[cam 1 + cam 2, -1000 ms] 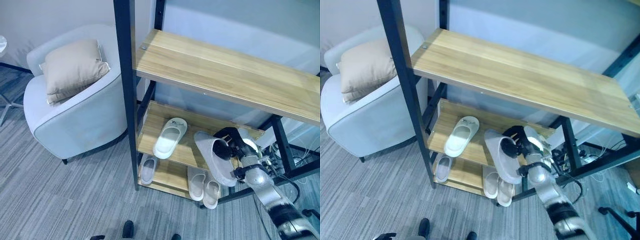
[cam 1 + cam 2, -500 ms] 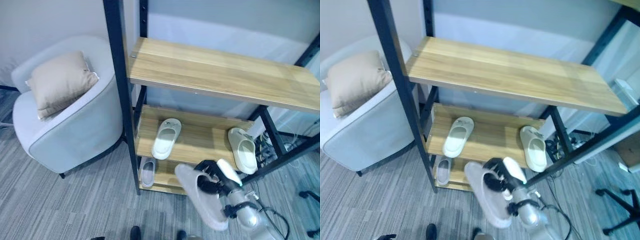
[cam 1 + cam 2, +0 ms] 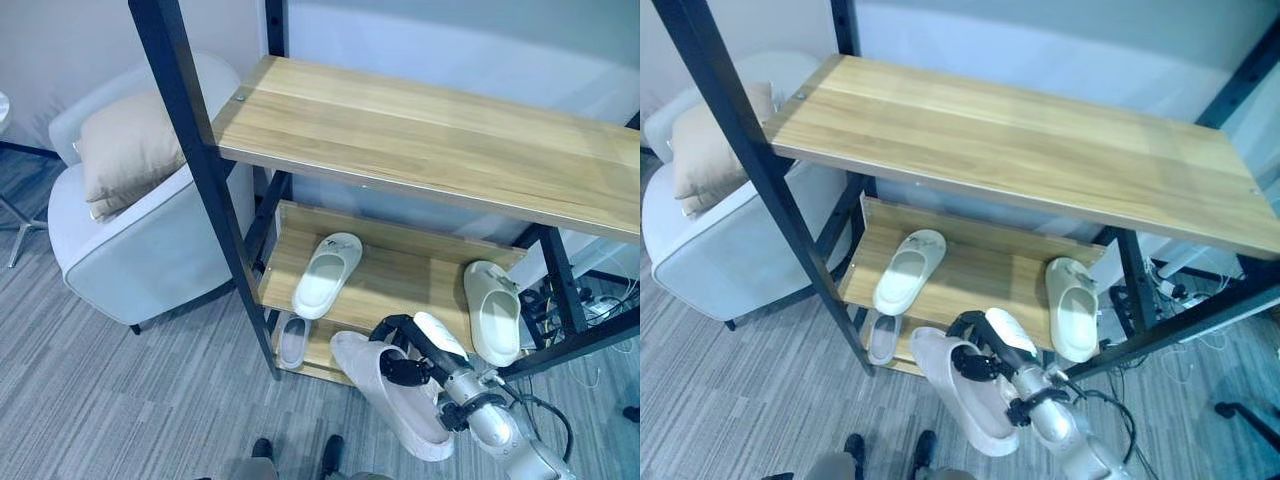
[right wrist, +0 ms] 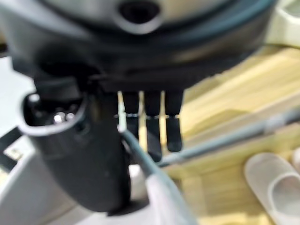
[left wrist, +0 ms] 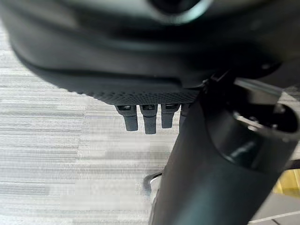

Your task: Arrange the slippers neatly on the shoe rack.

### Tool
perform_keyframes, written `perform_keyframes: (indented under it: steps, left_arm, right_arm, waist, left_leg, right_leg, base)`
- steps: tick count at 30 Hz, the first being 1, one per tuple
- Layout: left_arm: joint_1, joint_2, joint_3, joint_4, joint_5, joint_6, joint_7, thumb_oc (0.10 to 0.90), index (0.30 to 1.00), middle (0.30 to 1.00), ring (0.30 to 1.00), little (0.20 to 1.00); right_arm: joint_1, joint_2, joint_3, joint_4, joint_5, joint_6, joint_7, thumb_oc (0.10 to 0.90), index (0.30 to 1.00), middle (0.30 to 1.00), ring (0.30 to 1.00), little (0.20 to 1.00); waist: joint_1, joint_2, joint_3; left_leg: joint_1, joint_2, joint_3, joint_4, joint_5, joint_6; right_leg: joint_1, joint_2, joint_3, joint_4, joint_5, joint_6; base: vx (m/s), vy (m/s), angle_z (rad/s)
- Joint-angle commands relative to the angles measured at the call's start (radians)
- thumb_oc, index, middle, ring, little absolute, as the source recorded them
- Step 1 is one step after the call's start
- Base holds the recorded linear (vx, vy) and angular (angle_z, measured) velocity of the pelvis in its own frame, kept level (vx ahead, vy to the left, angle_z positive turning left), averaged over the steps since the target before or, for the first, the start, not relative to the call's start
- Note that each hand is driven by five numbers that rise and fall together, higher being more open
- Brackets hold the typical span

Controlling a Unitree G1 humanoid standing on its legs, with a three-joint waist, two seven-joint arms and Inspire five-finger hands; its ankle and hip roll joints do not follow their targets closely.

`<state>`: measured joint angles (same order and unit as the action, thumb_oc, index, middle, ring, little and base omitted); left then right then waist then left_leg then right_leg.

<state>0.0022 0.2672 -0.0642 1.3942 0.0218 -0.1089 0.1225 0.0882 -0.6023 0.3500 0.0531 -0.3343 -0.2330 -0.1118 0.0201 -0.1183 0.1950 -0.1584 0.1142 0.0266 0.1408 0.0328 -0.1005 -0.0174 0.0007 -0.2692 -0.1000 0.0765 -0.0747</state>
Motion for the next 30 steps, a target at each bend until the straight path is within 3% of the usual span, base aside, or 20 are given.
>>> perform_keyframes:
  steps: [1, 2, 3, 10, 13, 16, 17, 19, 20, 21, 22, 23, 27, 28, 30]
  left_arm:
    - [-0.03, 0.011, -0.038, 0.018, 0.08, -0.011, 0.015, 0.8, 0.9, 0.9, 0.9, 0.9]
    - [-0.028, 0.006, -0.041, 0.029, 0.109, -0.004, 0.012, 0.8, 0.9, 0.9, 0.9, 0.9]
    - [-0.033, 0.007, -0.041, 0.018, 0.104, -0.006, 0.015, 0.8, 0.9, 0.9, 0.9, 0.9]
    - [-0.088, 0.023, -0.027, -0.02, 0.048, -0.014, 0.026, 0.8, 0.9, 0.9, 0.9, 0.9]
    - [-0.153, 0.037, -0.059, -0.056, 0.035, -0.024, 0.044, 0.8, 0.9, 0.9, 0.9, 0.9]
    - [-0.2, 0.045, -0.079, -0.073, 0.013, -0.027, 0.06, 0.8, 0.9, 0.9, 0.9, 0.9]
    - [-0.238, 0.058, -0.102, -0.095, 0.0, -0.033, 0.064, 0.8, 0.9, 0.9, 0.9, 0.9]
    - [-0.254, 0.065, -0.113, -0.105, -0.003, -0.039, 0.063, 0.8, 0.9, 0.9, 0.9, 0.9]
    - [-0.284, 0.069, -0.114, -0.127, -0.041, -0.051, 0.044, 0.8, 0.9, 0.9, 0.9, 0.9]
    - [-0.285, 0.07, -0.113, -0.127, -0.041, -0.051, 0.044, 0.8, 0.9, 0.9, 0.9, 0.9]
    - [-0.296, 0.082, -0.109, -0.143, -0.081, -0.064, 0.038, 0.8, 0.9, 0.9, 0.9, 0.9]
    - [-0.298, 0.089, -0.105, -0.149, -0.099, -0.068, 0.037, 0.8, 0.9, 0.9, 0.9, 0.9]
    - [-0.309, 0.099, -0.092, -0.16, -0.168, -0.086, 0.038, 0.8, 0.9, 0.9, 0.9, 0.9]
    - [-0.306, 0.108, -0.087, -0.184, -0.197, -0.095, 0.028, 0.8, 0.9, 0.9, 0.9, 0.9]
    - [-0.304, 0.118, -0.087, -0.194, -0.211, -0.102, 0.033, 0.8, 0.9, 0.9, 0.9, 0.9]
  right_arm:
    - [-0.057, -0.012, -0.027, -0.135, 0.037, -0.082, -0.033, 0.4, 0.3, 0.3, 0.3, 0.3]
    - [-0.019, -0.009, -0.046, -0.152, 0.049, -0.087, -0.022, 0.4, 0.3, 0.3, 0.3, 0.3]
    - [-0.006, -0.007, -0.054, -0.156, 0.05, -0.083, -0.023, 0.4, 0.3, 0.3, 0.3, 0.3]
    - [-0.017, 0.017, -0.019, -0.184, 0.051, -0.07, 0.0, 0.4, 0.3, 0.3, 0.3, 0.3]
    - [-0.052, 0.027, 0.018, -0.16, 0.039, -0.055, 0.01, 0.4, 0.3, 0.3, 0.3, 0.3]
    - [-0.125, 0.032, 0.055, -0.137, 0.025, -0.046, -0.001, 0.4, 0.3, 0.3, 0.3, 0.3]
    - [-0.17, 0.037, 0.077, -0.123, 0.021, -0.041, -0.008, 0.4, 0.3, 0.3, 0.3, 0.3]
    - [-0.174, 0.037, 0.081, -0.113, 0.022, -0.044, -0.012, 0.4, 0.3, 0.3, 0.3, 0.3]
    - [-0.193, 0.027, 0.091, -0.106, 0.01, -0.041, -0.016, 0.4, 0.3, 0.3, 0.3, 0.3]
    - [-0.195, 0.027, 0.091, -0.105, 0.009, -0.041, -0.016, 0.4, 0.3, 0.3, 0.3, 0.3]
    - [-0.209, 0.015, 0.104, -0.093, -0.01, -0.037, -0.01, 0.4, 0.3, 0.3, 0.3, 0.3]
    - [-0.214, 0.005, 0.112, -0.097, -0.021, -0.039, -0.006, 0.4, 0.3, 0.3, 0.3, 0.3]
    - [-0.255, -0.018, 0.147, -0.07, -0.031, -0.037, -0.001, 0.4, 0.3, 0.3, 0.3, 0.3]
    - [-0.282, -0.026, 0.163, -0.065, -0.029, -0.036, 0.008, 0.4, 0.3, 0.3, 0.3, 0.3]
    - [-0.302, -0.035, 0.173, -0.062, -0.03, -0.036, 0.01, 0.4, 0.3, 0.3, 0.3, 0.3]
  waist:
    - [0.017, -0.038, -0.001]
    - [0.0, -0.019, -0.025]
    - [-0.001, -0.017, -0.032]
    - [-0.012, -0.041, -0.041]
    - [-0.024, -0.055, -0.021]
    - [-0.026, -0.058, 0.023]
    - [-0.02, -0.063, 0.064]
    - [-0.028, -0.059, 0.074]
    - [-0.035, -0.051, 0.113]
    - [-0.037, -0.05, 0.11]
    - [-0.041, -0.031, 0.117]
    - [-0.046, -0.023, 0.112]
    - [-0.046, -0.014, 0.116]
    - [-0.045, -0.004, 0.104]
    - [-0.042, -0.001, 0.1]
  left_leg:
    - [-0.04, 0.063, -0.04, -0.089, -0.01, 0.022]
    - [0.016, 0.082, -0.008, -0.186, 0.025, 0.005]
    - [0.03, 0.081, 0.0, -0.204, 0.044, -0.001]
    - [0.07, 0.039, 0.06, -0.196, -0.002, 0.022]
    - [0.043, 0.027, 0.098, -0.132, -0.044, 0.041]
    - [0.009, 0.043, 0.136, -0.085, -0.065, 0.04]
    - [-0.07, 0.059, 0.165, 0.021, -0.09, 0.04]
    - [-0.122, 0.064, 0.158, 0.09, -0.116, 0.046]
    - [-0.211, 0.068, 0.142, 0.208, -0.158, 0.058]
    - [-0.221, 0.07, 0.14, 0.217, -0.162, 0.058]
    - [-0.305, 0.077, 0.11, 0.341, -0.224, 0.068]
    - [-0.362, 0.085, 0.1, 0.406, -0.249, 0.076]
    - [-0.504, 0.104, 0.072, 0.578, -0.299, 0.089]
    - [-0.599, 0.118, 0.05, 0.677, -0.33, 0.099]
    - [-0.645, 0.124, 0.042, 0.725, -0.349, 0.103]
  right_leg:
    - [0.052, -0.03, 0.062, 0.089, -0.199, 0.129]
    - [0.058, -0.03, 0.064, 0.098, -0.212, 0.136]
    - [0.055, -0.035, 0.06, 0.108, -0.211, 0.138]
    - [0.028, -0.087, 0.116, 0.09, -0.155, 0.179]
    - [-0.003, -0.114, 0.136, 0.092, -0.141, 0.194]
    - [-0.095, -0.129, 0.104, 0.17, -0.113, 0.205]
    - [-0.174, -0.16, 0.032, 0.238, -0.096, 0.206]
    - [-0.205, -0.164, 0.033, 0.267, -0.108, 0.204]
    - [-0.29, -0.173, 0.052, 0.359, -0.133, 0.185]
    - [-0.298, -0.173, 0.051, 0.365, -0.136, 0.185]
    - [-0.383, -0.181, 0.067, 0.491, -0.191, 0.177]
    - [-0.444, -0.187, 0.068, 0.559, -0.221, 0.166]
    - [-0.576, -0.195, 0.083, 0.719, -0.282, 0.144]
    - [-0.679, -0.198, 0.094, 0.824, -0.327, 0.129]
    - [-0.73, -0.197, 0.098, 0.876, -0.348, 0.12]
  base:
    - [0.23, 0.32, -0.07]
    - [0.24, 0.361, -0.17]
    - [0.24, 0.399, -0.26]
    - [0.07, 0.175, -0.47]
    - [-0.04, 0.099, -0.3]
    - [-0.21, 0.032, -0.27]
    - [-0.33, 0.01, -0.77]
    - [-0.26, 0.016, -0.78]
    - [-0.23, 0.034, -0.16]
    - [-0.18, 0.049, 0.15]
    - [-0.05, 0.021, 0.06]
    - [-0.08, 0.005, -0.07]
    - [-0.08, -0.032, -0.01]
    - [-0.08, -0.039, 0.02]
    - [-0.09, -0.05, 0.02]
